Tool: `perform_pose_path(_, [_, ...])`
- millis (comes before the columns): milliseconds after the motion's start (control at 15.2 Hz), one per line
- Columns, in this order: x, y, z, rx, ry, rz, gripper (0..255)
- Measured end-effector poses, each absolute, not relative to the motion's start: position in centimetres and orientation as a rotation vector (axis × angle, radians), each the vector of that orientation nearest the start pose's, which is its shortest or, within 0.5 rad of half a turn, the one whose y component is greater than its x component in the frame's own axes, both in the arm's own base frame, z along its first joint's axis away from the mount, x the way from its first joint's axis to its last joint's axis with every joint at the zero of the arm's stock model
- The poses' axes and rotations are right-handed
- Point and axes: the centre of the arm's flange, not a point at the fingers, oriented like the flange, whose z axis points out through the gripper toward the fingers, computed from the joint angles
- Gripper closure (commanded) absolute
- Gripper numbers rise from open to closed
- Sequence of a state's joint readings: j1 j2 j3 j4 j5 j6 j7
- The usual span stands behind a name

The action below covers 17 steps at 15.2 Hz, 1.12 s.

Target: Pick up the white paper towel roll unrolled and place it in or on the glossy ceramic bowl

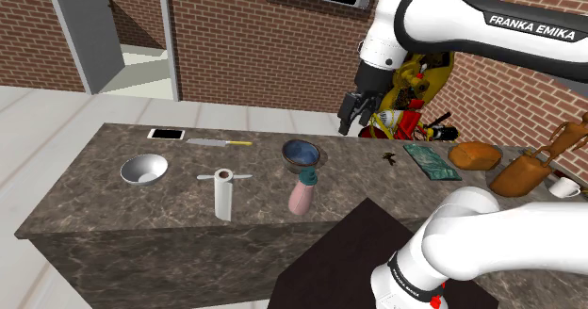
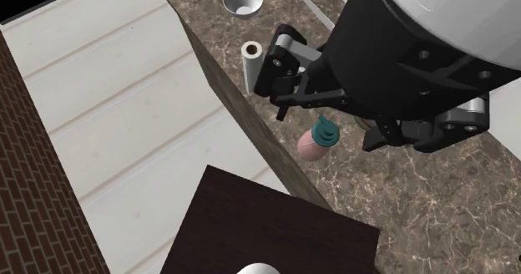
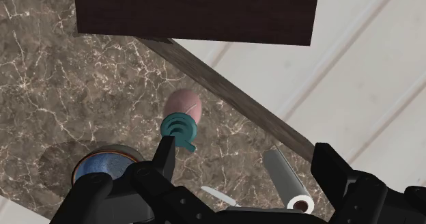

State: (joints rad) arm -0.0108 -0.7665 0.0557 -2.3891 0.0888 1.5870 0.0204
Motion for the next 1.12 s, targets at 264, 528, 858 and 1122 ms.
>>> perform_pose_path(264, [32.8, 4.0, 55.2, -3.098, -0.014, 0.062, 0])
perform_pose_path(528, [36.0, 6.9, 51.9, -3.109, -0.025, 0.067, 0])
perform_pose_path(858, [40.2, 10.4, 47.8, -3.122, -0.038, 0.071, 0])
perform_pose_path(1122, [43.2, 12.7, 44.5, -3.133, -0.049, 0.075, 0])
